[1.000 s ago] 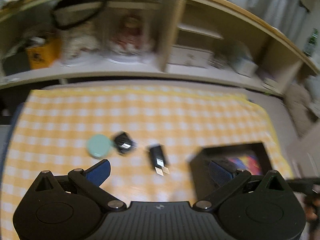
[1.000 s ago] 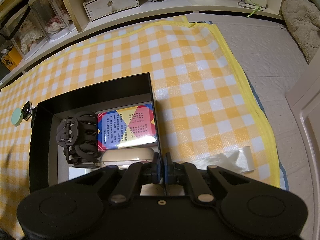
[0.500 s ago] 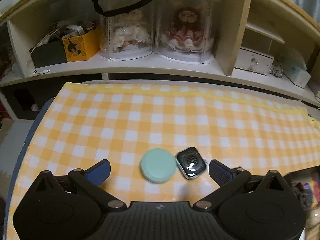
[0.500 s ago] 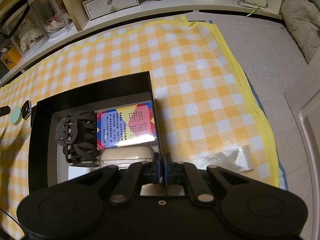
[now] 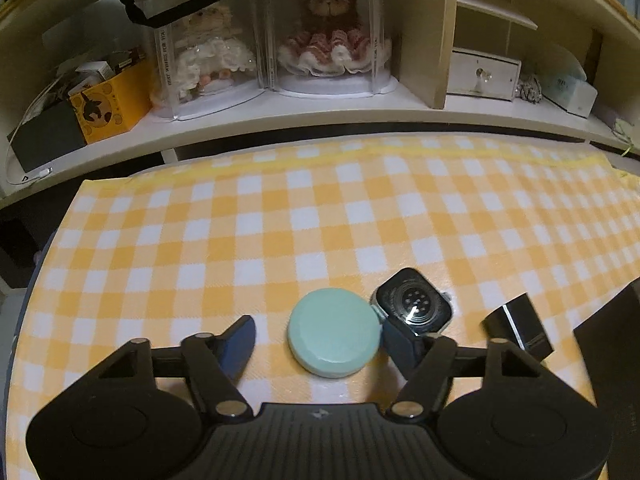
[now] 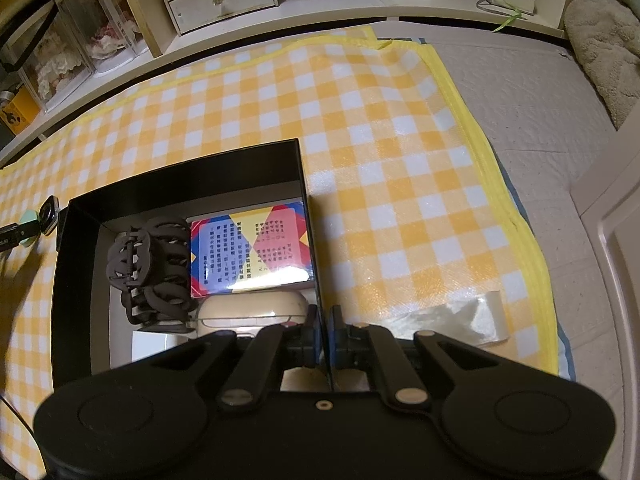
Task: Organize rigid objects
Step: 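Lower the left tool onto the mint-green round compact and close on it, then carry the green compact into the black tray and open the left tool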
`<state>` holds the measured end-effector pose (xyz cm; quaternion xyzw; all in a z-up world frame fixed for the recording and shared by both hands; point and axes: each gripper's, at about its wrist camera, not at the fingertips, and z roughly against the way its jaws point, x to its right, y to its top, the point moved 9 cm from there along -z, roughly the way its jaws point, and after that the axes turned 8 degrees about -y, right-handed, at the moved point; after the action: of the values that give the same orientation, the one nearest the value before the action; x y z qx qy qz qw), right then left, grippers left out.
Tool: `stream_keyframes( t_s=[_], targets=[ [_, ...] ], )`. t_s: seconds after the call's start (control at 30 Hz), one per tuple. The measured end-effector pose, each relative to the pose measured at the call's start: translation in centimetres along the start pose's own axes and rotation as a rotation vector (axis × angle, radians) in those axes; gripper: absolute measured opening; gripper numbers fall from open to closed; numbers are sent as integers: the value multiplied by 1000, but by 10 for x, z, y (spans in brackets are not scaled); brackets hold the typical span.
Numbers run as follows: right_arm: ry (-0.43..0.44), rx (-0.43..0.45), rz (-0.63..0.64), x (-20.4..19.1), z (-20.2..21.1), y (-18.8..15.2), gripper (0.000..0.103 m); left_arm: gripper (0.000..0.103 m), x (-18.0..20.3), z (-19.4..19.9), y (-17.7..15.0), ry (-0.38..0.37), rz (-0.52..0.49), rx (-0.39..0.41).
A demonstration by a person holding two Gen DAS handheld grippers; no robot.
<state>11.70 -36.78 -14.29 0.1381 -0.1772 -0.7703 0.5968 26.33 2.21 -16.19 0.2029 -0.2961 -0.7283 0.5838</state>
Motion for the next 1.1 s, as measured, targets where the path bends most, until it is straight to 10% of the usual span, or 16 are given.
stream_keyframes(
  t_s=[0.17, 0.43, 0.7, 1.1],
  targets=[
    [-3, -6, 2, 0, -2, 0, 5, 51, 7, -1, 2, -2, -67, 14],
    [-1, -6, 2, 0, -3, 0, 5, 51, 5, 24, 11, -6, 16, 47],
    [-2, -6, 2, 0, -3, 0, 4, 51, 65, 80, 34, -196, -16, 132],
    [0, -5, 1, -1, -4, 0, 5, 51, 199, 125, -20, -514, -381, 57]
  ],
)
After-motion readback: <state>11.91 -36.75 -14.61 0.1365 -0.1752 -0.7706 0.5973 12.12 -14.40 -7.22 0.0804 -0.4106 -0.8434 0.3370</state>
